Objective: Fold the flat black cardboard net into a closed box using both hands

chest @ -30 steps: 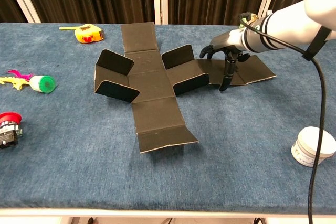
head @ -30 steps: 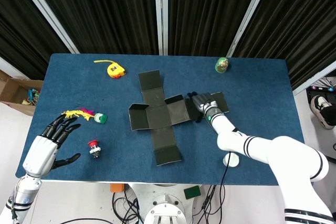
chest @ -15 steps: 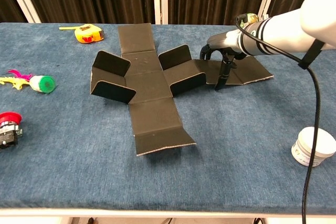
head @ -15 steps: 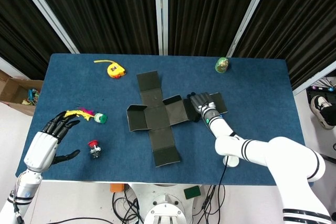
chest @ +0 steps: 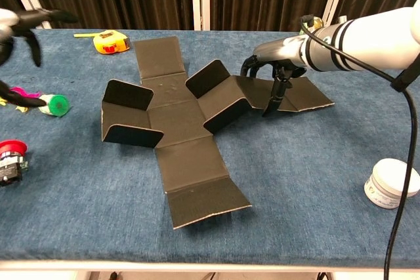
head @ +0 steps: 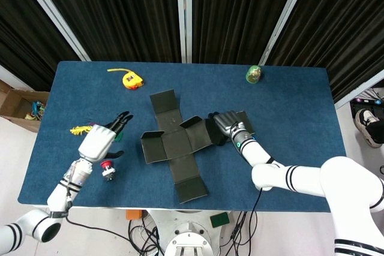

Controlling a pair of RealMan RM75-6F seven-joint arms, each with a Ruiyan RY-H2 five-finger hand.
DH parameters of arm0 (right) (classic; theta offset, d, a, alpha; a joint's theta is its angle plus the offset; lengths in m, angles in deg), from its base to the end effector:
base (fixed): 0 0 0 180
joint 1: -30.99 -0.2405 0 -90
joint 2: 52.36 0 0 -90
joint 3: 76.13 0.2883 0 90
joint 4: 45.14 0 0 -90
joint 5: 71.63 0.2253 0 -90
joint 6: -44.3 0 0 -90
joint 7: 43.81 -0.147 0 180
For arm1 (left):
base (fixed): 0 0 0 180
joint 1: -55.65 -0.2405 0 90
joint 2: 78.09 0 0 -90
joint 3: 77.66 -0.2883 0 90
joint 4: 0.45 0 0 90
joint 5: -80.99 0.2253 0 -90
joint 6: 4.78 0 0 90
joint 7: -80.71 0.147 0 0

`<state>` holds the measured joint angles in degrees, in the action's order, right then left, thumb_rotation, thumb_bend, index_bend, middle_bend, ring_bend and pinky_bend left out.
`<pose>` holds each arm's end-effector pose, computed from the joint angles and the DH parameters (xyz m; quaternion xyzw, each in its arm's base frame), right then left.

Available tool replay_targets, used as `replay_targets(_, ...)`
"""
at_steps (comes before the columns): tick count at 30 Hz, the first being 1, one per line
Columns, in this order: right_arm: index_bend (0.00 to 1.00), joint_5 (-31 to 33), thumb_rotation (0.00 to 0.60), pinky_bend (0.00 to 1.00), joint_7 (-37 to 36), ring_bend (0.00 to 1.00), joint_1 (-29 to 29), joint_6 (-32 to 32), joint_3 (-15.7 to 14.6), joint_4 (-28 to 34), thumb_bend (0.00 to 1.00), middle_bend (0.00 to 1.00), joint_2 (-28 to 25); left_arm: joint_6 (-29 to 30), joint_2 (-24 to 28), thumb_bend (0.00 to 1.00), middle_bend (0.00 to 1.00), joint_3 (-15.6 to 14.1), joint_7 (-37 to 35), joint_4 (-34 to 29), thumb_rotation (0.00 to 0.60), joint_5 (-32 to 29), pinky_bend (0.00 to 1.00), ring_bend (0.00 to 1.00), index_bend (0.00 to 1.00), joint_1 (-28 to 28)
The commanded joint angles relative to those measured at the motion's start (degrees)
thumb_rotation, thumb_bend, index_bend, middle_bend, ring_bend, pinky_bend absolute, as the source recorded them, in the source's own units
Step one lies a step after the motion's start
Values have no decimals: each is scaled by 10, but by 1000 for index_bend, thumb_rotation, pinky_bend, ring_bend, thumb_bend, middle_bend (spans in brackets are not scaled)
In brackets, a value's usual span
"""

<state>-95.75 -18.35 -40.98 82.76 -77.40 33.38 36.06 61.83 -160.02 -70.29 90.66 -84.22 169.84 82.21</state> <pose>-0.1093 -0.4339 -0.0650 0.7996 -0.4250 0.2000 0.3742 -0.2419 0.3109 0.0262 -0.7340 -0.3023 -0.4152 0.4443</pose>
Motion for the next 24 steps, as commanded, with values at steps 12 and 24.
replay_targets(12,505,8,600,1000,28,739,8,22,2,6,312,385,7,-38,-97,63,0,-2,158,55,600,-71,781,422,0,42)
replay_targets(24,510,-39,600,1000,32,739,26,45,13,16,314,397,9,-38,-149,35,0,8,30,70,600,-83,784,415,0,53)
